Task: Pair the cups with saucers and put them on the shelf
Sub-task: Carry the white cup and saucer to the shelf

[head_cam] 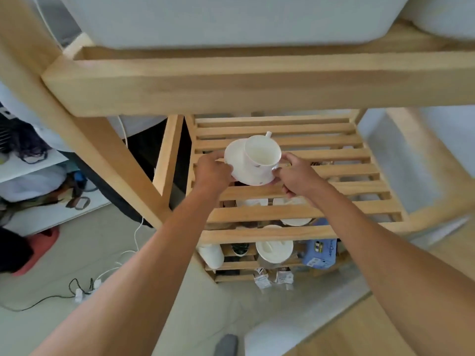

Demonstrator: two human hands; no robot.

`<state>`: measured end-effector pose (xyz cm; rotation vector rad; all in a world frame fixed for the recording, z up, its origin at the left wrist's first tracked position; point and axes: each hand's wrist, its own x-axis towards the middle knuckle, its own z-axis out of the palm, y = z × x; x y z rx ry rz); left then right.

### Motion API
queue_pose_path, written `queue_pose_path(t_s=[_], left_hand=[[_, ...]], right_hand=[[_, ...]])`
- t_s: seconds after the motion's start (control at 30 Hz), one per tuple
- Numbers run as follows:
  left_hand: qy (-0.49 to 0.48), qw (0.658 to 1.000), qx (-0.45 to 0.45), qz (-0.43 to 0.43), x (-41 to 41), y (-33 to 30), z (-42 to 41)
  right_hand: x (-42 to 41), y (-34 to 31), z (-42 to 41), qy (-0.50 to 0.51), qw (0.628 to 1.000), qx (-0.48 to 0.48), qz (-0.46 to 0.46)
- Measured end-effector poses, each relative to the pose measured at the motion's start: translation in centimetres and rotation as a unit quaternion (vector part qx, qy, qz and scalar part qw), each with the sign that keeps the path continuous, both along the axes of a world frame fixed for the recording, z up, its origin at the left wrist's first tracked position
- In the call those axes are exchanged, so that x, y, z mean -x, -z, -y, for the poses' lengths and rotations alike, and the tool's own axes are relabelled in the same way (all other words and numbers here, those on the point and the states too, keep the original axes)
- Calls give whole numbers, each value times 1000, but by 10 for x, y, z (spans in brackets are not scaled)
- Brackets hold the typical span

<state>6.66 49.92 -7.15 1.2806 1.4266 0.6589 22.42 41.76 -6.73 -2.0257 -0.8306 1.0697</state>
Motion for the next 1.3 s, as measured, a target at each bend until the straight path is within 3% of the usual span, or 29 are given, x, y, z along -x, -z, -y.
queue_pose_path(t_s=[0.43, 0.9, 1.3], left_hand=[[-2, 991, -34, -128, -15, 18, -51], [-1, 984, -77, -161, -16, 23, -70], [-12, 985, -83, -148, -23, 21, -72]], right_hand=[[-12, 21, -61, -33, 999, -5, 17], [-10, 31, -92, -59, 992, -36, 102], [-16, 32, -108, -30, 997, -23, 63]])
